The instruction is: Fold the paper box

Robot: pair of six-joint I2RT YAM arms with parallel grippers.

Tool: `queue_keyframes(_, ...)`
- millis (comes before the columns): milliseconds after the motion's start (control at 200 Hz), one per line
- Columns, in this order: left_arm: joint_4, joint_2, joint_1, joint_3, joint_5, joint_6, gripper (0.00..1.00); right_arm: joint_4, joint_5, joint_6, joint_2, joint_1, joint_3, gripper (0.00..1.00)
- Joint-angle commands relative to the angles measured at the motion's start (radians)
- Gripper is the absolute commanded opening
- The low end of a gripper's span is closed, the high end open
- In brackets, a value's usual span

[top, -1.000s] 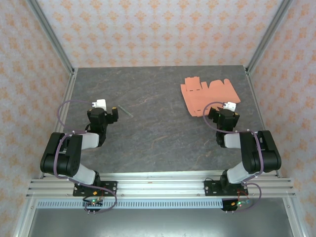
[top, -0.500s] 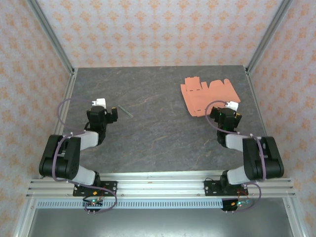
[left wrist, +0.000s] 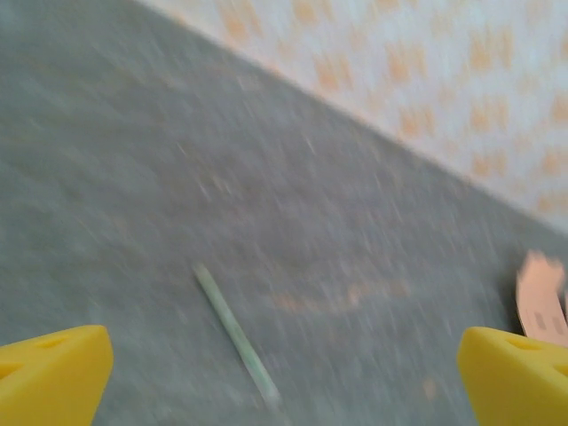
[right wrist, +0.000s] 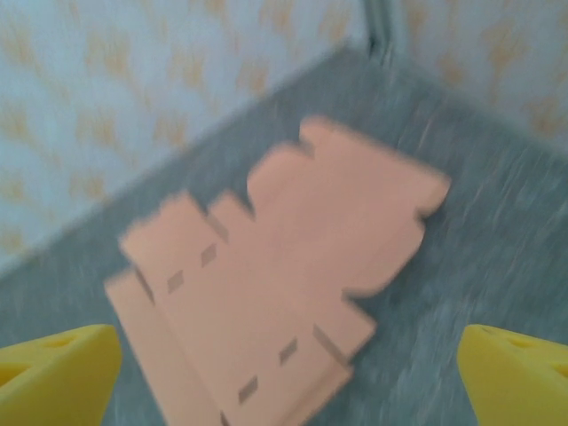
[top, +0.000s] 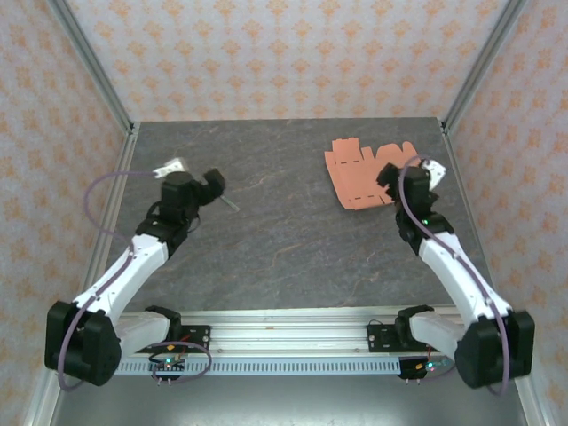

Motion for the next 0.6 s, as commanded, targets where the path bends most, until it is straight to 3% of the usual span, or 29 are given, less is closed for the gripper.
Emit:
queue_keyframes(0,-0.141,0.052,-0.093,0.078,0.027,-0.051,1.00,-0.245,-0.098,0.041,0.109,0.002,0.042,0.98)
queue_keyframes(100,-0.187,0.097,-0.152,0.129,0.023,-0.031,1.00,-0.238,-0.103,0.072,0.176,-0.024,0.059,0.98)
queue_keyframes(225,-0.211,0.132,-0.203,0.156,-0.014,-0.010,1.00,-0.122,-0.292,0.162,0.271,-0.103,0.047,0.98)
queue_keyframes(360,-0.228,0.187,-0.211,0.190,-0.016,-0.005,1.00,-0.051,-0.378,0.201,0.390,-0.115,0.070,0.92)
queue_keyframes(596,-0.173,0.226,-0.233,0.180,0.006,0.034,0.96,0.070,-0.422,0.239,0.466,-0.128,0.054,0.64)
